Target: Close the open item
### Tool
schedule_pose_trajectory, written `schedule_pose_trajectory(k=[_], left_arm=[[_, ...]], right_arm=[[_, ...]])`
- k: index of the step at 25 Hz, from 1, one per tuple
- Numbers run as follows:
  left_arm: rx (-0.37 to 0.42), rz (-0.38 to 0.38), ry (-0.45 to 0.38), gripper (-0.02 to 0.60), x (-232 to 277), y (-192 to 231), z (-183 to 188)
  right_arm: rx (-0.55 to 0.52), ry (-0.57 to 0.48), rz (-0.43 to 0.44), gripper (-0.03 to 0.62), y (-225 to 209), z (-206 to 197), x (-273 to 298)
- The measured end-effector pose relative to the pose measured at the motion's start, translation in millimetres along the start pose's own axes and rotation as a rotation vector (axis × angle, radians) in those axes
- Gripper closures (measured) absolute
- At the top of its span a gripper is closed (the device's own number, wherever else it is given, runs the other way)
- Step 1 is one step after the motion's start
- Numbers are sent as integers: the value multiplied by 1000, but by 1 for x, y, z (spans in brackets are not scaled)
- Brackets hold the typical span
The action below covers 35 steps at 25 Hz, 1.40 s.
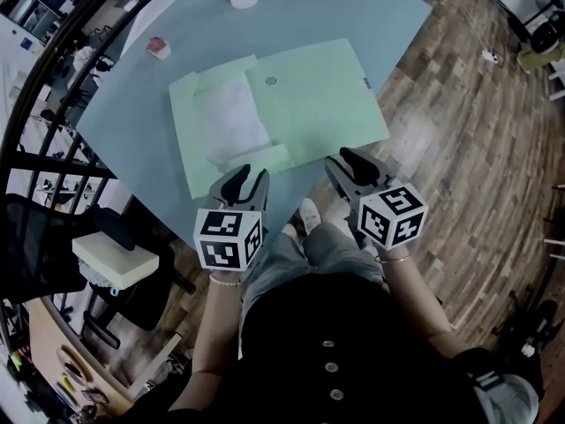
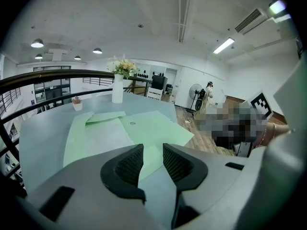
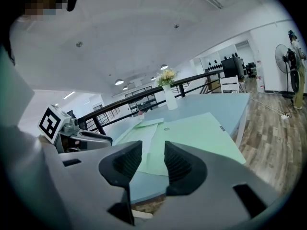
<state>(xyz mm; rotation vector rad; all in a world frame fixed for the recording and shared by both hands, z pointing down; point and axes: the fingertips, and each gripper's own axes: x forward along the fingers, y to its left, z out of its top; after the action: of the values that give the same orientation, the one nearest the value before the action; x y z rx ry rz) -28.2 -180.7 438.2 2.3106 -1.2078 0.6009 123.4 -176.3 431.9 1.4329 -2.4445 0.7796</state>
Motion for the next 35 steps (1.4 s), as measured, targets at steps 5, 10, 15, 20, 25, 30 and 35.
schedule_pose_trajectory(k=[5,10,15,20,25,30,35], left_arm=[[41,25,42,450,14,7,-5],[79,24,112,443,27,10,-15],[135,19,154,417,40,13,-23],[209,24,190,385,49,17,-32],[245,49,202,385,57,24,-36],[245,77,215,364,63,33,-40],[262,74,240,336,72,36,-46]], right_arm=[[24,16,-2,459,-14,-4,7],[47,33,-13,457,-27,-10,12],[94,29,-31,456,-40,-16,16],[120,50,-35,456,-46,-26,20],[143,72,-46,450,-54,-35,22],[178,102,-71,445,-69,-53,25],[245,120,-84,441,-79,-69,31]])
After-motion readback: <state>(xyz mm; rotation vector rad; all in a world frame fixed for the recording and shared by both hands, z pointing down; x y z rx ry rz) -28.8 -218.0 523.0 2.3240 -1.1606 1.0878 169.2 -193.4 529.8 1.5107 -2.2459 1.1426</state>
